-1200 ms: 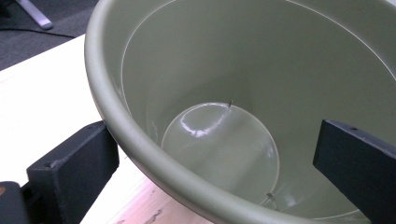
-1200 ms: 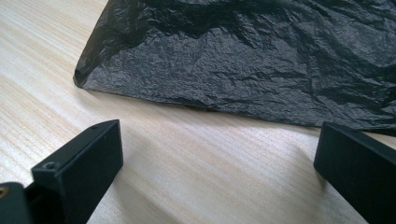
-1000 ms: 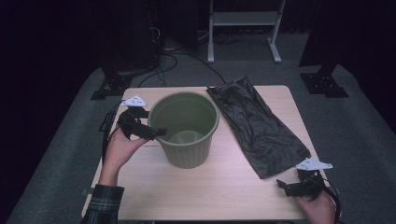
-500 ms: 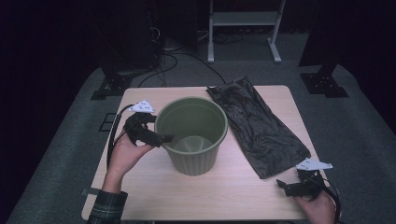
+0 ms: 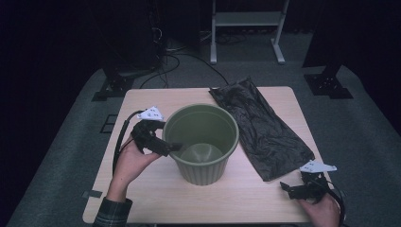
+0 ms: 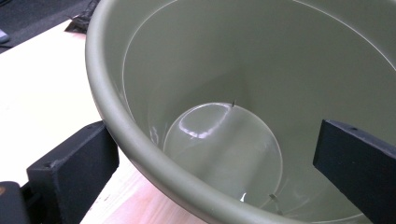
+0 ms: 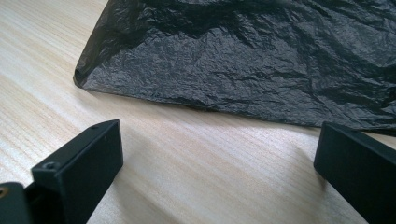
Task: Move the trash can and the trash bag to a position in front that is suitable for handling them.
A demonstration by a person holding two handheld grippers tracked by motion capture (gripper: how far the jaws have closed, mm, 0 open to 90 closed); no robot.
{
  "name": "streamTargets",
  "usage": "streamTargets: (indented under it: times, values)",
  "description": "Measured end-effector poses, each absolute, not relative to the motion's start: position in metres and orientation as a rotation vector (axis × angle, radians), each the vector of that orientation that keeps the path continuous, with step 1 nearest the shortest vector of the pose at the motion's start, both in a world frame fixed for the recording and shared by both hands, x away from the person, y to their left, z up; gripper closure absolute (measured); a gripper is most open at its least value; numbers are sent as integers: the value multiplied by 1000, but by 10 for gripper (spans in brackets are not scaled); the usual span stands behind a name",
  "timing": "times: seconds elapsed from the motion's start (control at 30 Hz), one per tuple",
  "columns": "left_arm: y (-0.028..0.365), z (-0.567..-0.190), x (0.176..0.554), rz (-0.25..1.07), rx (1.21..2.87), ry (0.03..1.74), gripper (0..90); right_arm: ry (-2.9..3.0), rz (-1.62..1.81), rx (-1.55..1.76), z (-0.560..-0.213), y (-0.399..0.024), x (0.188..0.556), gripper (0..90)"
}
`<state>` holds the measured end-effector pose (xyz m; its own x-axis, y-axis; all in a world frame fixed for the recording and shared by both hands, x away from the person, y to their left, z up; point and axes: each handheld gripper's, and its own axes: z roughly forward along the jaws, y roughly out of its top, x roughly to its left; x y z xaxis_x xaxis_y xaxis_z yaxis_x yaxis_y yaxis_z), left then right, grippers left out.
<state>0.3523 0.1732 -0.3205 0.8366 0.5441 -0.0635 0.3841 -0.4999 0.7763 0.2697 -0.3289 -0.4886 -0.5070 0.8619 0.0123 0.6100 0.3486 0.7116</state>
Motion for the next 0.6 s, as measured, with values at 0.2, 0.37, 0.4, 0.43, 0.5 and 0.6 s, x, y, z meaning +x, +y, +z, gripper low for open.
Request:
streamTargets:
  times: [0.2,0.37,0.4,0.43,0.5,0.6]
  values:
    - [167,-321,347,233,2169,654,0,2252,950,1296,-489,-329,270,0]
    - [163,-320,344,230,2182,638,0,2252,950,1294,-489,-329,270,0]
    - [161,-321,342,227,2181,631,0,2252,950,1294,-489,-329,270,0]
    - [160,-321,342,224,2181,627,0,2252,950,1293,-489,-329,270,0]
    - [158,-321,341,221,2182,620,0,2252,950,1293,-489,-329,270,0]
    - [155,-321,339,217,2188,612,0,2252,950,1293,-489,-329,270,0]
